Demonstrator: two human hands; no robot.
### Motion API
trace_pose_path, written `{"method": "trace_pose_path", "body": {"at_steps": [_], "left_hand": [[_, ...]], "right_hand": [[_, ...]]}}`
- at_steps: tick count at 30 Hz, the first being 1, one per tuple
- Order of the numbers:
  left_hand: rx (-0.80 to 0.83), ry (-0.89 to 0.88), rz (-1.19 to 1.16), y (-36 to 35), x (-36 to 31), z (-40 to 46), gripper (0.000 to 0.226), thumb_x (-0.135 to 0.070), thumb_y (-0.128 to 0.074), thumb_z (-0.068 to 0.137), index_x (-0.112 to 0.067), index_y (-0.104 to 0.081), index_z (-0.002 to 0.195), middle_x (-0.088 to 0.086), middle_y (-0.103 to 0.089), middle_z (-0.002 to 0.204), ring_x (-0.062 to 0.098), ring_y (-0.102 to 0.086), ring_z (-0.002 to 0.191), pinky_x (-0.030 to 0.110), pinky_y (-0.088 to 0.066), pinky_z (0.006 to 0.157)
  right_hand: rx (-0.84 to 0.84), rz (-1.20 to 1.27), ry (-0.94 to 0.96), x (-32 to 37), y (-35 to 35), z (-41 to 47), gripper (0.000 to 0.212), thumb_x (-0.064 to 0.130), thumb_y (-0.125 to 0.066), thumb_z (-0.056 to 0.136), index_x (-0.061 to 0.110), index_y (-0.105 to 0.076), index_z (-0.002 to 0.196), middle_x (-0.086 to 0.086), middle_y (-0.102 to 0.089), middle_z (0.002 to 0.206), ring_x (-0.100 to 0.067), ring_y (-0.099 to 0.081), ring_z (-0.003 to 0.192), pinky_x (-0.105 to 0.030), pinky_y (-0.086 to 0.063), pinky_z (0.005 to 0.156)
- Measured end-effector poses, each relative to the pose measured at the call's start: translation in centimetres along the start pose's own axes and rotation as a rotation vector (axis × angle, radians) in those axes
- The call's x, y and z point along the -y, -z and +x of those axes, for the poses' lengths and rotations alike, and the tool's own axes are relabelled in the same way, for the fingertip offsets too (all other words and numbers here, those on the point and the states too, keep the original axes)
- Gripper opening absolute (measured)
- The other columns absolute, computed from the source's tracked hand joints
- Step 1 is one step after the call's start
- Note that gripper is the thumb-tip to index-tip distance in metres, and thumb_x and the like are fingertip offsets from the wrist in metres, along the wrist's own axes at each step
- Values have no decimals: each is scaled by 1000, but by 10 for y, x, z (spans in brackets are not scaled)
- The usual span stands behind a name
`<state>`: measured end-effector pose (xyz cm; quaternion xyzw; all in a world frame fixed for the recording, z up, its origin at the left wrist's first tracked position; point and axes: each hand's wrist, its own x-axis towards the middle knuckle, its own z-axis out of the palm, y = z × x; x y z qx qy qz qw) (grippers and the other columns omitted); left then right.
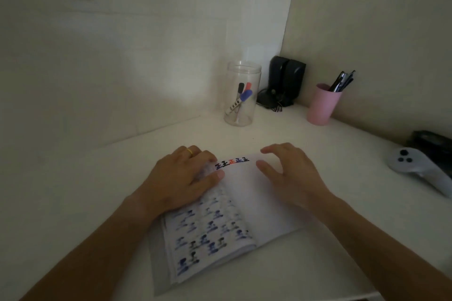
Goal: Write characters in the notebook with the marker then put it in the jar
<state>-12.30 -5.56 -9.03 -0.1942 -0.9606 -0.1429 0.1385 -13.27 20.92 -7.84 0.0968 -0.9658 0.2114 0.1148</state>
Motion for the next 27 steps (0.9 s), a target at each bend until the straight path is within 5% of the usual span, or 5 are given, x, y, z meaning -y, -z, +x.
{"method": "trace_pose_path", "body": {"at_steps": [5, 27], "left_hand": [[55, 24, 6, 0, -2, -1, 59, -77, -25, 90, -43, -51, 130, -11, -57, 129, 11, -51, 116, 35, -48, 86], [66, -5, 74, 1, -2, 6, 56, -76, -25, 89, -47, -49, 131, -13, -55, 128, 11, -51, 116, 40, -51, 87]], "right_hand": [[-13, -63, 48, -9, -19, -17, 50, 55, -40, 90, 25, -62, 124, 0, -61, 126, -26, -53, 117, -37, -44, 101], [-70, -53, 58, -11, -18, -8, 40, 49, -51, 93, 28, -59, 126, 2, -58, 129, -23, -52, 120, -36, -45, 98]]}}
